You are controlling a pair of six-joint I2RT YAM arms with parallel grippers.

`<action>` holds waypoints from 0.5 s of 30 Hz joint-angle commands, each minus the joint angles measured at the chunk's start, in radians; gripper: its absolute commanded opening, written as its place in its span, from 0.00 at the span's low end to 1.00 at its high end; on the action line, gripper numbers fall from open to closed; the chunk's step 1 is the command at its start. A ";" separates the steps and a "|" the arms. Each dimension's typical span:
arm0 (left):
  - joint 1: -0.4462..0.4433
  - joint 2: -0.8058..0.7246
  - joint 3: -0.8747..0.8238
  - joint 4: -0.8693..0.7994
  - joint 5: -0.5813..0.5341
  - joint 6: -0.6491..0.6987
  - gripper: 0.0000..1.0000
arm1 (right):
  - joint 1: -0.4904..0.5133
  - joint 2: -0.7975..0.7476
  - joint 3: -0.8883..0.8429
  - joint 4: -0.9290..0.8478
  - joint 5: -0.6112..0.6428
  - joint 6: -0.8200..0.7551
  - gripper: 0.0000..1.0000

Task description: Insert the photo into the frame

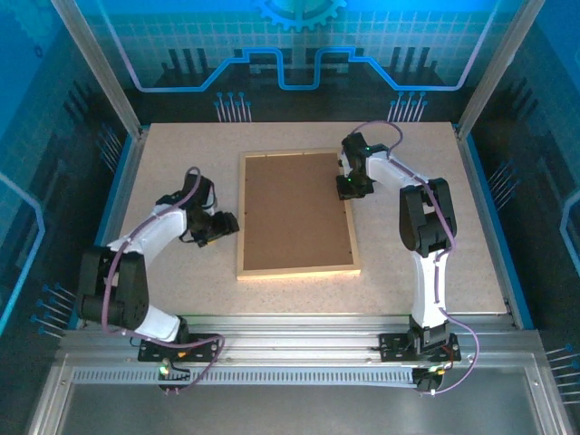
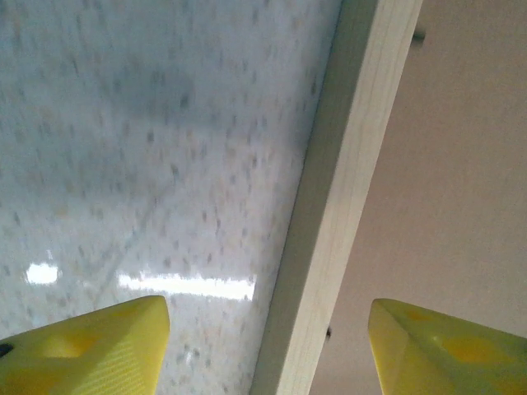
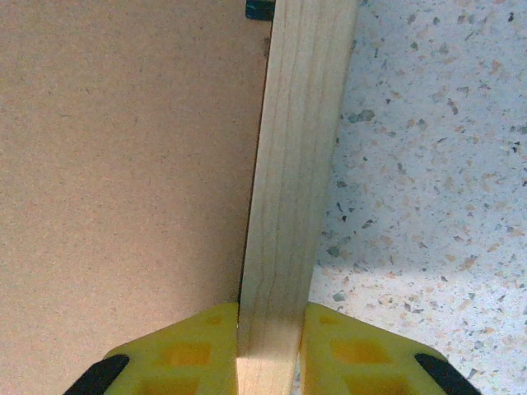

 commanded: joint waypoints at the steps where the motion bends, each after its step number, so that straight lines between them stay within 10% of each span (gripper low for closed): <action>1: -0.045 -0.071 -0.054 -0.030 -0.024 -0.049 0.67 | 0.005 0.006 -0.005 -0.003 0.004 -0.001 0.22; 15: -0.106 -0.047 -0.145 0.060 -0.057 -0.103 0.66 | 0.011 -0.005 -0.023 0.007 -0.016 0.001 0.22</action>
